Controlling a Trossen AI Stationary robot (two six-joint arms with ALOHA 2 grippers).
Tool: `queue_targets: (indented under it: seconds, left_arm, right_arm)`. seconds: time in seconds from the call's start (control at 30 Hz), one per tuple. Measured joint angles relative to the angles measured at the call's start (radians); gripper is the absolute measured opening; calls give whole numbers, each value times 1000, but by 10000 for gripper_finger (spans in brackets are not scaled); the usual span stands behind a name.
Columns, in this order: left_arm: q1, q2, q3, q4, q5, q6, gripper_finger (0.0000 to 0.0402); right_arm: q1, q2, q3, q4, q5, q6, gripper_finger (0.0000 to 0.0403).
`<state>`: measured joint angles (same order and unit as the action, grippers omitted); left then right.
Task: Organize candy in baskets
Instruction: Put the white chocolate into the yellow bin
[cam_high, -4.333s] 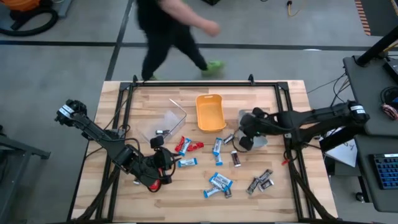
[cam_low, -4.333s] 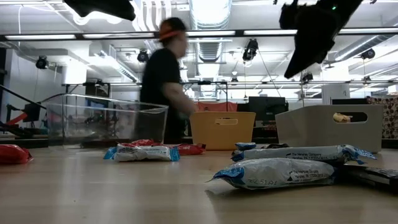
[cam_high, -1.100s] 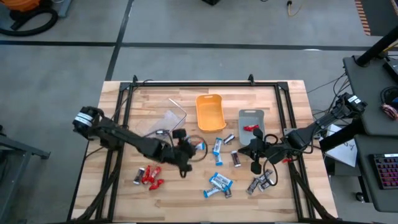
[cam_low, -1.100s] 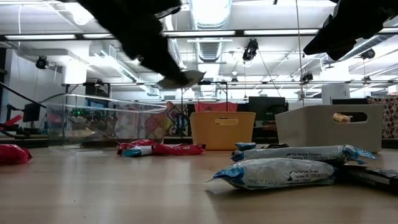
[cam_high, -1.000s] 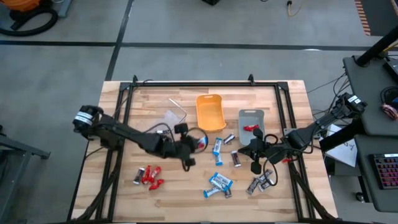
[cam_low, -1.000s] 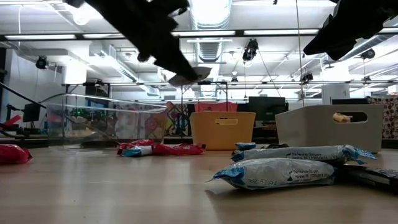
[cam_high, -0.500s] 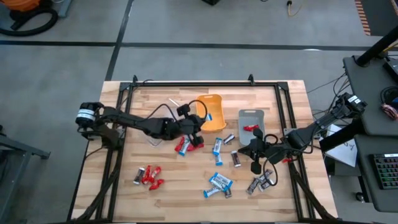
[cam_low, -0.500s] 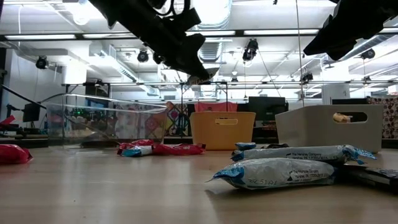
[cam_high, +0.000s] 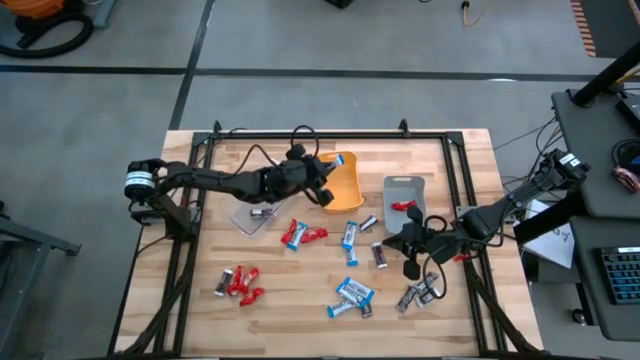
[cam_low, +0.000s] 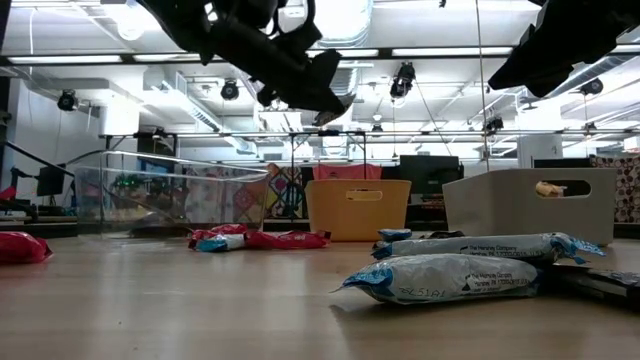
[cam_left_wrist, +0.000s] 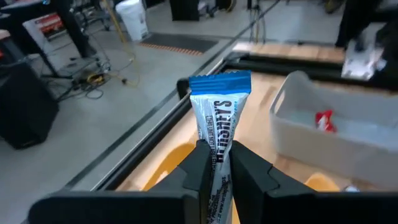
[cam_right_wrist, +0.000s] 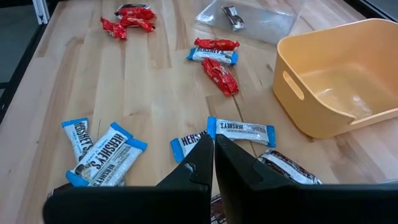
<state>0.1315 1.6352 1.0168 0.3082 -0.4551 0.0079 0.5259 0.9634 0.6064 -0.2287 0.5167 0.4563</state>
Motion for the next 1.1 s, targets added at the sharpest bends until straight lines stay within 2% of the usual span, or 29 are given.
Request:
queue_targets:
  seconds: [0.17, 0.3, 0.5, 0.8, 1.1]
  left_arm:
    - [13, 0, 0, 47, 17, 17, 36]
    - [38, 0, 0, 52, 88, 1, 36]
    - [50, 55, 2, 132, 128, 3, 36]
    - [79, 103, 171, -216, 129, 90, 36]
    - [103, 253, 374, -486, 167, 209, 36]
  right_arm:
    - [0, 0, 0, -1, 0, -3, 9]
    - [0, 0, 0, -1, 0, -3, 9]
    - [0, 1, -1, -1, 0, -3, 9]
    - [0, 1, -7, -3, 0, 2, 9]
    - [0, 1, -20, -2, 0, 17, 9]
